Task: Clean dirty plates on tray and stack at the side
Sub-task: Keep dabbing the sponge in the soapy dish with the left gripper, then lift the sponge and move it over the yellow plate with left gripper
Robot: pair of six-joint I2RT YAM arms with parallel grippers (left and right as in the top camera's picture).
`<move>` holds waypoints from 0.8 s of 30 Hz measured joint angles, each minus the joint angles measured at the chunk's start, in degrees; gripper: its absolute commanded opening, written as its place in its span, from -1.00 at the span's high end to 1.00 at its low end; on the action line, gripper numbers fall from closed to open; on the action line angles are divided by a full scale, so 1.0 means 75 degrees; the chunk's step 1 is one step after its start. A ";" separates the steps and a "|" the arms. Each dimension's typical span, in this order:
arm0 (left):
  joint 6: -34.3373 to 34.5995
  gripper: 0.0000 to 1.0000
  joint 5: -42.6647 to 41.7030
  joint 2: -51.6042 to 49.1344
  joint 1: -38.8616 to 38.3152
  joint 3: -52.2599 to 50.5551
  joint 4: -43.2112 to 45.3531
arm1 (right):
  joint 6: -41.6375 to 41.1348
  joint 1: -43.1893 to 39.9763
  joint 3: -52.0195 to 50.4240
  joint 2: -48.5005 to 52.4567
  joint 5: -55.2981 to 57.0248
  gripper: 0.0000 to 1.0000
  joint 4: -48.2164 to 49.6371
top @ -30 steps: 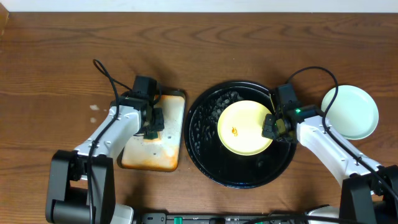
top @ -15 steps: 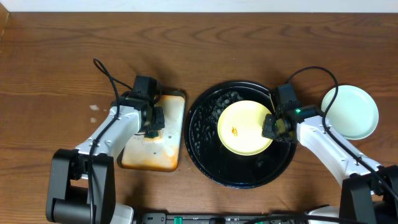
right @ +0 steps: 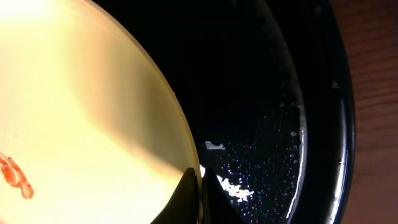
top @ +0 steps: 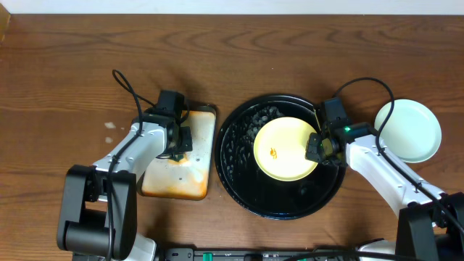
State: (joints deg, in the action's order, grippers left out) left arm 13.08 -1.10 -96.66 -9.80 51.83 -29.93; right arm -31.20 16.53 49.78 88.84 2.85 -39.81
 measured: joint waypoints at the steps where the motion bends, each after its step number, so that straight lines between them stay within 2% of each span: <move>1: 0.0003 0.85 0.0000 0.0000 0.0000 0.0000 0.0000 | 0.0000 0.0000 0.0000 0.0000 0.0003 0.98 0.0000; 7: 0.0000 0.85 -0.0003 0.0000 0.0000 0.0079 -0.0277 | 0.0000 0.0000 0.0000 0.0000 0.0000 0.98 0.0000; 13: 0.0000 0.85 -0.0070 0.0321 0.0000 0.0603 -0.1510 | 0.0000 0.0000 0.0000 0.0000 0.0003 0.98 0.0000; 17: 0.0000 0.85 -0.0714 0.0813 0.0000 0.1466 -0.1964 | 0.0000 0.0000 0.0000 0.0000 0.0003 0.98 0.0000; 24: 0.0172 0.85 -0.1979 0.1032 -0.0350 0.1955 -0.1728 | 0.0052 0.0000 0.0000 0.0000 0.0009 0.98 0.0006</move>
State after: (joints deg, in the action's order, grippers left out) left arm 14.37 -15.94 -88.92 -12.43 66.50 -42.89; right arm -30.81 16.53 49.78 88.84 2.92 -39.77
